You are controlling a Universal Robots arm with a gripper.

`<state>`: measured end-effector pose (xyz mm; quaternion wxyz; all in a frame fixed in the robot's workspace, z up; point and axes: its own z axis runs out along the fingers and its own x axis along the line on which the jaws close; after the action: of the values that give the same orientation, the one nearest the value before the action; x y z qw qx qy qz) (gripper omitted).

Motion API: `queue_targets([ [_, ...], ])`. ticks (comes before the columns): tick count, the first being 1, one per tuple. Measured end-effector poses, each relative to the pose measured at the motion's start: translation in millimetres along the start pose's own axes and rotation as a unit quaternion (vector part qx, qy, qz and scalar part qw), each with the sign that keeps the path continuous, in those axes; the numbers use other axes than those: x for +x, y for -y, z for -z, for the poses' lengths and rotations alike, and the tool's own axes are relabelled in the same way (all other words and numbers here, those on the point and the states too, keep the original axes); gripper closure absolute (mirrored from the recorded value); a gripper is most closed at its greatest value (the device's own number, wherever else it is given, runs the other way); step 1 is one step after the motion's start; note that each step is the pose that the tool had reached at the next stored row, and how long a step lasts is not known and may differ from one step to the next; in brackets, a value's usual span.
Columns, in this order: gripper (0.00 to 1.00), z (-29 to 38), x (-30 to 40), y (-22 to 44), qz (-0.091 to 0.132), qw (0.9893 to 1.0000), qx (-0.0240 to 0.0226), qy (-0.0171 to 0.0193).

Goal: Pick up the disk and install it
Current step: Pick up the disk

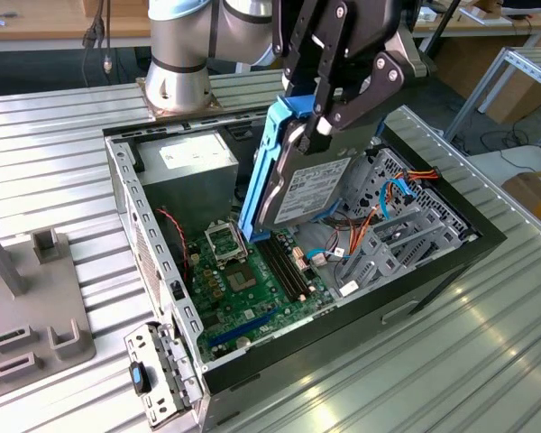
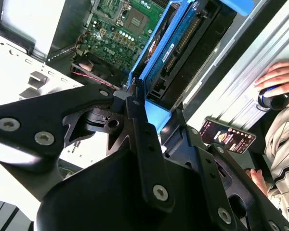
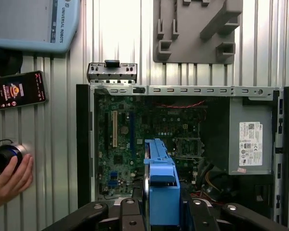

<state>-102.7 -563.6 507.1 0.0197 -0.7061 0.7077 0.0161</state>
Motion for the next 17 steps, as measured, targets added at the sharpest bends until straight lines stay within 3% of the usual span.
queue_targets([
  [14, 0.63, 0.2, 2.9, 0.0, 0.0, 1.0, 0.0, 0.0],
  [17, 0.63, 0.1, 2.9, 9.5, 0.0, 1.0, 0.0, 0.0],
])
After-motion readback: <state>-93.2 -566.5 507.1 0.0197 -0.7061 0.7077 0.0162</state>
